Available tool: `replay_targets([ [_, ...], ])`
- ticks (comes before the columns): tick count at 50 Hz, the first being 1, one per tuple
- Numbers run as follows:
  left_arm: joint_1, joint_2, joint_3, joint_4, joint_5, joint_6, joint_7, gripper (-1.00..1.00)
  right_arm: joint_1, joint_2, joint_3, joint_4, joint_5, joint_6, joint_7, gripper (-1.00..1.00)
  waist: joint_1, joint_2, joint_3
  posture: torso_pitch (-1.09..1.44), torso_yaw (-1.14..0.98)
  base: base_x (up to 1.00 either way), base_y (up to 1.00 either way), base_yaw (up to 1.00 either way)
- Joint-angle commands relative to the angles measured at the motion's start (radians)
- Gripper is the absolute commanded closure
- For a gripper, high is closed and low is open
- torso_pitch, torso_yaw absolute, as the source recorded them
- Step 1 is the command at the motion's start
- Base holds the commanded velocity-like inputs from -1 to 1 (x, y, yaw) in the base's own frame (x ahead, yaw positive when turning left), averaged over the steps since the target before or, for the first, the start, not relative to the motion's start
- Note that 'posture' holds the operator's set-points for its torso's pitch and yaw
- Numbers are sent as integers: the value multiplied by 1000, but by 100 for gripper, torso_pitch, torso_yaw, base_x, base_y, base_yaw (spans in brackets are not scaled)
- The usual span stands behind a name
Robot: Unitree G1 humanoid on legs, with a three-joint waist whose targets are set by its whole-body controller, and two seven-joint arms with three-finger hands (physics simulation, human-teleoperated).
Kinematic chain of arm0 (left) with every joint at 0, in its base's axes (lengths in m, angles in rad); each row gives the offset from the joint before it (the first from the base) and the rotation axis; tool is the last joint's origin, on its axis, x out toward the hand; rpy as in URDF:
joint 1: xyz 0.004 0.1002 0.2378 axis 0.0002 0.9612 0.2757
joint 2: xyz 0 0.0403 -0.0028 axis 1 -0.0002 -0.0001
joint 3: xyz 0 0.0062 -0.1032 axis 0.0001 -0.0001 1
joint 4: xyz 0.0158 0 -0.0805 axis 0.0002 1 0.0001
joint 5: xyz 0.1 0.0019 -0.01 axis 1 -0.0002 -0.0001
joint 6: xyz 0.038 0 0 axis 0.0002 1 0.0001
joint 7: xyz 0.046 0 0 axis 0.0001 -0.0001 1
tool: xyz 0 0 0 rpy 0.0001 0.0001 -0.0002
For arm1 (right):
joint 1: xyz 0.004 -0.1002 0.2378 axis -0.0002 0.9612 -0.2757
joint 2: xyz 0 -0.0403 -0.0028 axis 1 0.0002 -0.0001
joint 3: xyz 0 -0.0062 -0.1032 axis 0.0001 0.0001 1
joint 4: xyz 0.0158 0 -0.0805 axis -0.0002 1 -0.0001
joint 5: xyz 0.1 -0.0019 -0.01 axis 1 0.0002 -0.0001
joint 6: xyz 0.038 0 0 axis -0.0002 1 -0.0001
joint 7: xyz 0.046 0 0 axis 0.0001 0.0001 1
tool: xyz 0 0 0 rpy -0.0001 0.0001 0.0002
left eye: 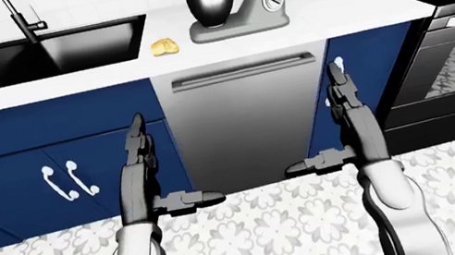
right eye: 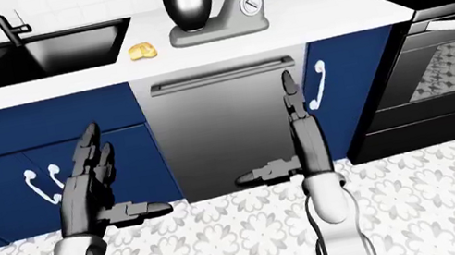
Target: Place the bread in the stand mixer bowl.
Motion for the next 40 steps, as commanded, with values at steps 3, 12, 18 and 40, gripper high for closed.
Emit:
replay_targets([
  [3,-19,-1,-5,-31,-4,-32,-2,-100,-18,-6,-7,-31,-3,-28,-7,-100,-1,-61,-26,0,0,14,0,0],
  [12,-15,-2,-8,-32,-3,-33,-3,-100,-18,-6,-8,-30,-4,-29,-7,-100,-17,6,-2,0,0,14,0,0],
  [18,-16,-2,-6,-37,-4,-29,-3,-100,-18,-6,-8,-31,-4,-28,-7,-100,-11,73,-15,0,0,14,0,0],
  [40,-23,0,-4,-37,-3,-23,-4,-100,-12,-5,-9,-41,-3,-27,-7,-100,-23,49,-5,0,0,14,0,0],
])
